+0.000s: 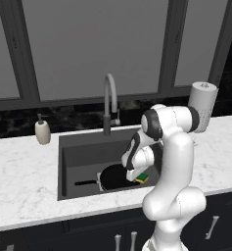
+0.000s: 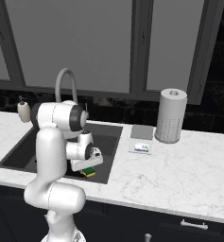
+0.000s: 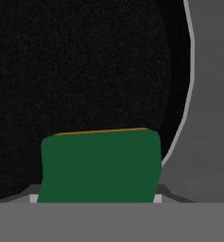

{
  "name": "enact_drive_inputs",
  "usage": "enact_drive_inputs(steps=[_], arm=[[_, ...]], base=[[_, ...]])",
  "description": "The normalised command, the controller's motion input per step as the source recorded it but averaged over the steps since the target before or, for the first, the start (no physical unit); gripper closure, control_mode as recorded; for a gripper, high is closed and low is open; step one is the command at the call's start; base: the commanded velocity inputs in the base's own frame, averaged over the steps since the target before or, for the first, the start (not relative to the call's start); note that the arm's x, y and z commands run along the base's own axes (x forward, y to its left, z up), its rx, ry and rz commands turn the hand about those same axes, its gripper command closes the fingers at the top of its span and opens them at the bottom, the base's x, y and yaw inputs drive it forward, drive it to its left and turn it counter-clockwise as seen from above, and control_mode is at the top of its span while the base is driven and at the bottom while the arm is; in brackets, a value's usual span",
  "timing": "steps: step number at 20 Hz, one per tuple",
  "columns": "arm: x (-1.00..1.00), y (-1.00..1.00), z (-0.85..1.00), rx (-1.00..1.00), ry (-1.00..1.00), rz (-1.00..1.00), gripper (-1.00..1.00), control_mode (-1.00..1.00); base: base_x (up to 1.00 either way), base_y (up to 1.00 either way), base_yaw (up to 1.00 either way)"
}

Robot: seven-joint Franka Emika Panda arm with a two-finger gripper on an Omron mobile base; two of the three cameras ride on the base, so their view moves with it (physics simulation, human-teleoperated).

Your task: Pick the pan and sponge and place them into the sink. Then turn on the water.

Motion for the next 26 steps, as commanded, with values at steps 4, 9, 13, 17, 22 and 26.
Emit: enact_drive_inputs(steps=[4, 9, 13, 17, 22, 26], arm=[[0.17, 0.03, -0.08, 0.01, -0.03, 0.0, 1.0, -1.0], [0.22, 0.04, -0.01, 0.05, -0.08, 0.0, 1.0, -1.0], [0.11, 0.02, 0.0, 0.03, -0.04, 0.0, 1.0, -1.0], [0.02, 0.04, 0.0, 0.0, 0.0, 0.0, -1.0, -1.0], [0.0, 0.03, 0.06, 0.0, 0.0, 0.0, -1.0, -1.0], [0.0, 0.02, 0.43, 0.0, 0.0, 0.0, -1.0, -1.0]], base=[[0.0, 0.0, 0.0], [0.0, 0.0, 0.0], [0.0, 0.0, 0.0], [0.0, 0.0, 0.0], [0.0, 0.0, 0.0], [0.0, 0.0, 0.0]])
